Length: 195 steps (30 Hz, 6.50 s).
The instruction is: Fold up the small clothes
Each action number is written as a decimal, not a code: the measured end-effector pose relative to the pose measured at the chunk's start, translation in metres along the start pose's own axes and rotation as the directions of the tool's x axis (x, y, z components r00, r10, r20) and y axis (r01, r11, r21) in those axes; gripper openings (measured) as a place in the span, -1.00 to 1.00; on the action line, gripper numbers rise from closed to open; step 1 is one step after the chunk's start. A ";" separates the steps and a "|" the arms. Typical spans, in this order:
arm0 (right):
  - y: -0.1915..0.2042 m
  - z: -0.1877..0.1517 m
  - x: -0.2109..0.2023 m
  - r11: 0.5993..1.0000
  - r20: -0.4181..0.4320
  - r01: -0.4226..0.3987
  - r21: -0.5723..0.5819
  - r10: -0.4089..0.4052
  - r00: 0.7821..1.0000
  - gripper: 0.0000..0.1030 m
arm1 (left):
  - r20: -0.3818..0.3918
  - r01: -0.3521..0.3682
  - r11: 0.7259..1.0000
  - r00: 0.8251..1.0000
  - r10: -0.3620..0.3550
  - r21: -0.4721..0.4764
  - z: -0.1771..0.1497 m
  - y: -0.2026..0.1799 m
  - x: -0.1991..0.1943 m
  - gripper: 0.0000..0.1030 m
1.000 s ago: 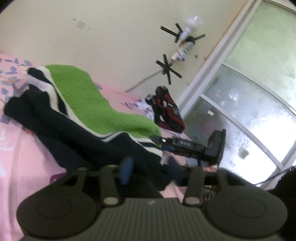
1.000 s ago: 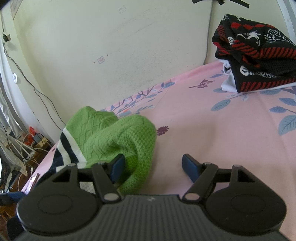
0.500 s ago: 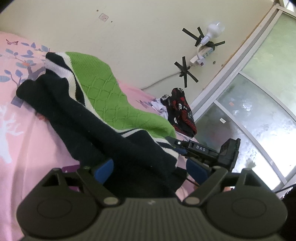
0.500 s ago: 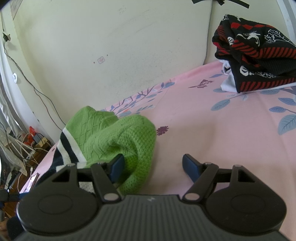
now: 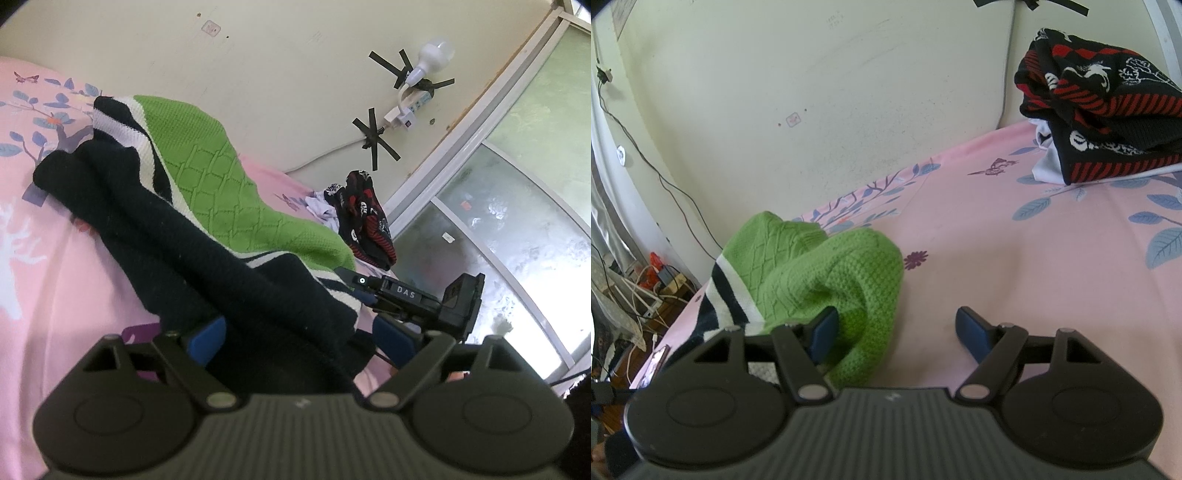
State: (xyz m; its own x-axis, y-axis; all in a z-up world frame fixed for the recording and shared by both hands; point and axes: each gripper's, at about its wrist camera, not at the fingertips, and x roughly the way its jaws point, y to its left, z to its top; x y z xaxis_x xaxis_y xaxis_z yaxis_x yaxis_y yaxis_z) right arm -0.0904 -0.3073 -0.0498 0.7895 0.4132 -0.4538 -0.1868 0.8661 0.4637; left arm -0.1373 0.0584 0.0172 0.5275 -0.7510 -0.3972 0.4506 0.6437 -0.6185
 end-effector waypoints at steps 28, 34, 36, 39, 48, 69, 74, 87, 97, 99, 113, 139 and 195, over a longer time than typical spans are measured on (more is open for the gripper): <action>-0.001 0.000 0.000 1.000 0.000 -0.002 0.000 0.002 1.000 0.40 | 0.000 0.000 1.000 1.000 0.000 -0.001 0.000 0.001 0.000 0.80; 0.000 0.000 0.000 1.000 0.000 -0.003 0.001 0.003 1.000 0.40 | 0.000 -0.001 1.000 1.000 0.001 -0.001 0.000 0.001 0.000 0.80; -0.001 0.000 0.000 1.000 0.000 -0.003 0.001 0.003 1.000 0.40 | 0.000 0.000 1.000 1.000 0.000 -0.002 0.000 0.001 0.000 0.80; -0.001 0.000 0.000 1.000 0.000 -0.003 0.001 0.003 1.000 0.40 | 0.000 -0.001 1.000 1.000 0.001 -0.002 0.000 0.001 0.000 0.80; -0.001 0.000 0.000 1.000 0.000 -0.004 0.001 0.004 1.000 0.40 | 0.000 -0.001 1.000 1.000 0.001 -0.002 0.000 0.001 0.000 0.80; -0.001 0.000 0.000 1.000 0.000 -0.004 0.002 0.004 1.000 0.42 | 0.000 -0.002 1.000 1.000 0.002 -0.004 0.001 0.000 0.001 0.84; 0.000 0.000 0.000 1.000 0.000 -0.005 0.002 0.005 1.000 0.42 | 0.000 -0.002 1.000 1.000 0.002 -0.004 0.001 0.000 0.001 0.84; -0.001 0.000 0.000 1.000 0.000 -0.006 0.003 0.006 1.000 0.42 | -0.001 -0.001 1.000 1.000 0.001 -0.004 0.001 0.000 0.001 0.85; -0.001 0.001 0.000 1.000 0.000 -0.007 0.004 0.007 1.000 0.42 | -0.001 -0.002 1.000 1.000 0.002 -0.004 0.001 0.000 0.001 0.85; -0.001 0.001 0.000 1.000 0.000 -0.007 0.003 0.007 1.000 0.42 | -0.001 -0.002 1.000 1.000 0.002 -0.004 0.001 0.000 0.001 0.85; -0.001 0.001 -0.001 1.000 0.000 -0.008 0.004 0.008 1.000 0.42 | -0.001 -0.001 1.000 1.000 0.001 -0.005 0.001 0.001 0.001 0.85; -0.001 0.001 -0.001 1.000 0.000 -0.009 0.004 0.009 1.000 0.42 | -0.001 -0.001 1.000 1.000 0.001 -0.006 0.001 0.001 0.001 0.86; -0.001 0.001 -0.001 1.000 0.000 -0.010 0.003 0.010 1.000 0.44 | -0.003 -0.004 1.000 1.000 0.004 -0.007 0.002 0.000 0.002 0.87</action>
State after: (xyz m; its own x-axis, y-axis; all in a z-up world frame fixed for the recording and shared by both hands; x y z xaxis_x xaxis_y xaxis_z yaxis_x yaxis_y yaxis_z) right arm -0.0904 -0.3087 -0.0491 0.7878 0.4218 -0.4488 -0.1929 0.8610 0.4706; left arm -0.1348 0.0577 0.0176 0.5272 -0.7491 -0.4012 0.4436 0.6453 -0.6219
